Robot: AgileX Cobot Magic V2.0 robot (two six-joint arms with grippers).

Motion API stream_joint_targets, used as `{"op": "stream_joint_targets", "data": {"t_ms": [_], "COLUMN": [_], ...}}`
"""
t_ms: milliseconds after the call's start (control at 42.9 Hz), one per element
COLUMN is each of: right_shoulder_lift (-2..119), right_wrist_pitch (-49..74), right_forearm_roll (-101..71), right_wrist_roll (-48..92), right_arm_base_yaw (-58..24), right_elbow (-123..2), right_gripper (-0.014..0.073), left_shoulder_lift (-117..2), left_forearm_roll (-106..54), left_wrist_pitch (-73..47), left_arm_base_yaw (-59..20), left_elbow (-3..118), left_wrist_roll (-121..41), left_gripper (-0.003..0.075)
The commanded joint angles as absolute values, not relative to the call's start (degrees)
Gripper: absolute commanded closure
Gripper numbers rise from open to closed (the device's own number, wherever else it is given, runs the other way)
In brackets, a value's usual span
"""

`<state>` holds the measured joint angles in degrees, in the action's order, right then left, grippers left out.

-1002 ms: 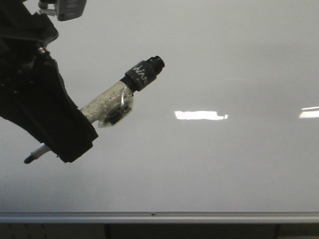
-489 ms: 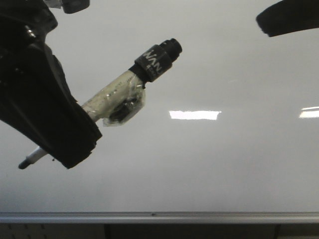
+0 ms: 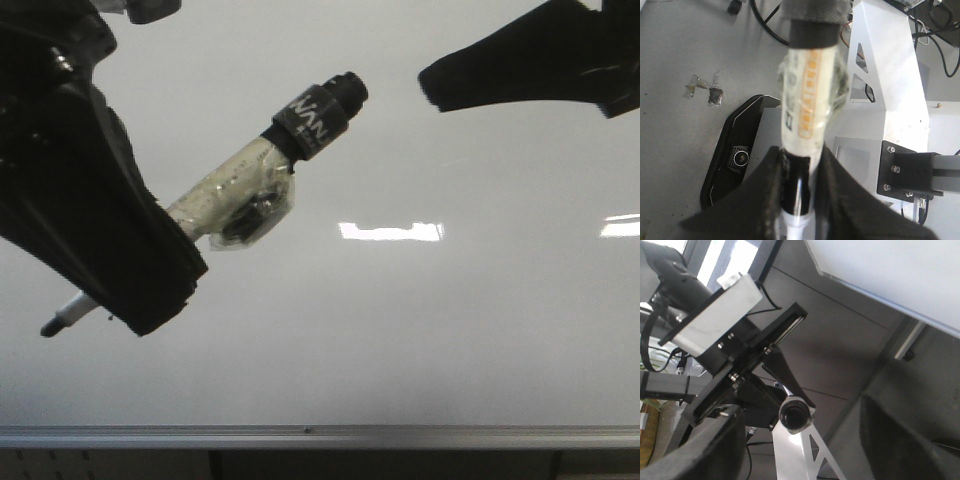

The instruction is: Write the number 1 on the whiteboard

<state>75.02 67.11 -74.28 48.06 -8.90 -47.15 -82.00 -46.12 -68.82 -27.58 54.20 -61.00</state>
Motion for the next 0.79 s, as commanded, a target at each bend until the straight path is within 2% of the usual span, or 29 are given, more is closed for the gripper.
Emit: {"op": "stream_joint_targets", "data": {"t_ms": [0, 256, 513, 583, 769], "right_shoulder_lift": [74.9, 79.1, 81.1, 81.1, 81.1], "right_wrist_pitch": [66.6, 61.9, 63.4, 64.5, 67.6], "right_forearm_roll": [-78.3, -80.3, -83.9, -83.9, -83.9], "right_wrist_roll": [49.1, 49.8, 51.9, 51.9, 51.9], "right_arm_base_yaw": [-12.3, -20.2, -22.0, -22.0, -22.0], "right_elbow": [-48.8, -48.8, -48.8, -48.8, -48.8], "right_gripper": [0.0081, 0.0081, 0.0092, 0.0151, 0.0467], "left_shoulder_lift": [-79.9, -79.9, -79.9, -79.9, -79.9], "left_forearm_roll": [-50.2, -50.6, -50.7, -50.7, -50.9], "left_wrist_pitch": [-71.7, -71.7, -71.6, -71.4, -70.9], "left_arm_base_yaw": [-27.9, -27.9, -27.9, -27.9, -27.9], "left_elbow": [56.0, 56.0, 56.0, 56.0, 56.0], "left_wrist_roll": [-61.1, -61.1, -61.1, -61.1, -61.1], "left_gripper": [0.0741, 0.0741, 0.0741, 0.0741, 0.0741]}}
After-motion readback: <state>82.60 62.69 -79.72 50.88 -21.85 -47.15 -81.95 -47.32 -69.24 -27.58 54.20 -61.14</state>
